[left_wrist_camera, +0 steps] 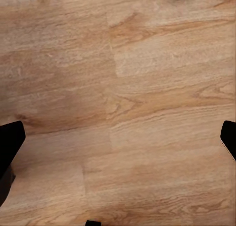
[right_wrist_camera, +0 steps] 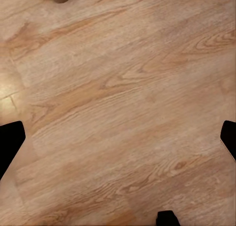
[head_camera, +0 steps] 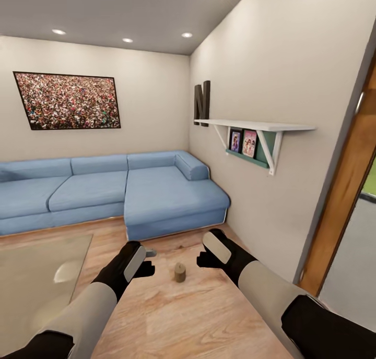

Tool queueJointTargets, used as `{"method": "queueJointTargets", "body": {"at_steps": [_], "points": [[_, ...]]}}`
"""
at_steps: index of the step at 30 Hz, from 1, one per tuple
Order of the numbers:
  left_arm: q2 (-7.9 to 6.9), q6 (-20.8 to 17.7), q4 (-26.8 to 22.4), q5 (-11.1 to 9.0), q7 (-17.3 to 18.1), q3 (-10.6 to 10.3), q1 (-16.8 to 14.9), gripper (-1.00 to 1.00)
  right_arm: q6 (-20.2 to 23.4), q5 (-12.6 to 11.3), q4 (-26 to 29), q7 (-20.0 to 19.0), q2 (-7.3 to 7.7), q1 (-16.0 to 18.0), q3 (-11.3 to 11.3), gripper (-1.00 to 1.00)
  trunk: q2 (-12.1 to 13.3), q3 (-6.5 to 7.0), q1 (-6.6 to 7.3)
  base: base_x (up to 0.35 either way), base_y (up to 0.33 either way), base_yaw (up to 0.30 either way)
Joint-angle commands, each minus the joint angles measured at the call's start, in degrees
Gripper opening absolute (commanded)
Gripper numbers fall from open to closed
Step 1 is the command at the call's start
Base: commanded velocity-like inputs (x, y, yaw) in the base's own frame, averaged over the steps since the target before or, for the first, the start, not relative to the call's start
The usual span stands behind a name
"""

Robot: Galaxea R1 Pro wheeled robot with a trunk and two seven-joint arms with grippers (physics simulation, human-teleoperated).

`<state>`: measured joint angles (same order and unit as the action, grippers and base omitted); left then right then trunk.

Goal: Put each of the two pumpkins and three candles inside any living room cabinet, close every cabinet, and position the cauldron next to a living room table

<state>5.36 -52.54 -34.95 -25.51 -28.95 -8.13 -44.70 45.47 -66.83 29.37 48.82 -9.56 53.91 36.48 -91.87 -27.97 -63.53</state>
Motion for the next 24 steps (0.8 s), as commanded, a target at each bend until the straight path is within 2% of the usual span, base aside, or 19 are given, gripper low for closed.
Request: {"method": "queueJointTargets", "body": {"at_steps": [1, 9, 14, 24], "points": [[-0.01, -0.10, -0.03, -0.60, -0.54, -0.22, -0.07, 1.00, 0.15, -0.49, 0.12, 0.47, 0.06, 0.06, 0.40, 1.00, -0.03, -0.07, -0.03, 0.266, -0.197, 0.170], [-0.03, -0.10, -0.03, -0.62, -0.49, -0.22, -0.05, 1.00, 0.15, -0.46, 0.41, 0.60, -0.04, 0.06, 1.01, 1.00, -0.03, -0.07, -0.03, 0.268, -0.197, 0.034], [-0.08, -0.10, -0.03, -0.73, -0.44, -0.22, -0.07, 1.00, 0.15, -0.42, 0.42, 0.58, -0.02, 0.06, 1.04, 1.00, -0.03, -0.06, -0.03, 0.296, -0.078, 0.041], [-0.09, -0.10, -0.03, -0.97, -0.40, -0.22, -0.07, 1.00, 0.15, -0.43, 0.42, 0.57, -0.11, 0.06, 1.13, 1.00, -0.03, 0.17, -0.03, 0.318, -0.009, 0.241]]}}
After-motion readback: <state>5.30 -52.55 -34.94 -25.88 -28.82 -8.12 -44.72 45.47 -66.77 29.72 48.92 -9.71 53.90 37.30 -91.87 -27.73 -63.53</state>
